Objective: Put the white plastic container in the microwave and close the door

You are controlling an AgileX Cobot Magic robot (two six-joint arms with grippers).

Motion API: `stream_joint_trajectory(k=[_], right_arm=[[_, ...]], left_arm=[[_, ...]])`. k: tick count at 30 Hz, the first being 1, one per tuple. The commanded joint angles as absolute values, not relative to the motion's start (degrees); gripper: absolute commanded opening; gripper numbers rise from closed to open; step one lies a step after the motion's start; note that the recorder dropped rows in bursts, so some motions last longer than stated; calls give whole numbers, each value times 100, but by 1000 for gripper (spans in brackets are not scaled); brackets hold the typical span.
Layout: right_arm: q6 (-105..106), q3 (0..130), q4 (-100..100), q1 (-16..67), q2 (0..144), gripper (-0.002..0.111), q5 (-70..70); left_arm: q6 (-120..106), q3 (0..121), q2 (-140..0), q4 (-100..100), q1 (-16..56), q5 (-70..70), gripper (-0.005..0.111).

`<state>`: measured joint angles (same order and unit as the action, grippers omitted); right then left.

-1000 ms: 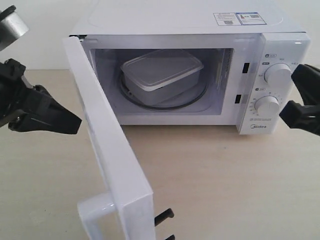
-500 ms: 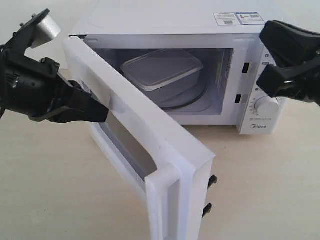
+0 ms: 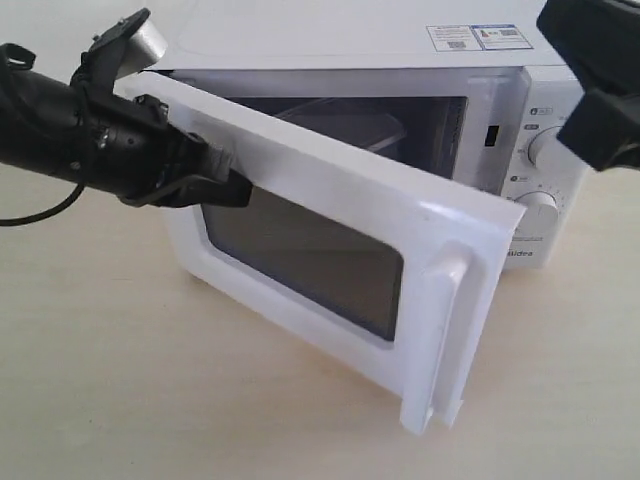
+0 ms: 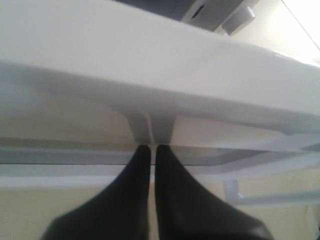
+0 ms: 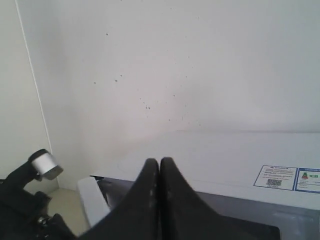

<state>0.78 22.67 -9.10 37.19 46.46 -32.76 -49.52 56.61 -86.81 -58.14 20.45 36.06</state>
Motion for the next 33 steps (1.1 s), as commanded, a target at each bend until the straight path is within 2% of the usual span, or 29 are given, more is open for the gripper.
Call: stream_joint_trajectory(k=[1, 5, 8, 12, 15, 19, 33], right_arm=[[71, 2294, -843, 3716, 4190, 0, -2302], [42, 2294, -843, 3716, 4124, 0, -1395], [213, 2193, -820, 3716, 4282, 0, -1381], [130, 1959, -835, 3716, 5070, 0, -1810], [108, 1934, -1062, 3716, 5953, 0, -3153], [79, 1944, -1473, 3716, 6595, 0, -3535], [0, 2265, -1515, 3796, 6817, 0, -4259]], left_arm=[[-4999, 6095, -9002, -6042, 2070, 3618, 4], [-4999, 6376, -9190, -6064, 2070, 3578, 4], [-4999, 6514, -9293, -6064, 2070, 3330, 4], [-4999, 6537, -9310, -6064, 2070, 3084, 4], [-4999, 6537, -9341, -6064, 2070, 2873, 4], [-4999, 6537, -9354, -6064, 2070, 2870, 4], [-4999, 6537, -9354, -6064, 2070, 2870, 4]])
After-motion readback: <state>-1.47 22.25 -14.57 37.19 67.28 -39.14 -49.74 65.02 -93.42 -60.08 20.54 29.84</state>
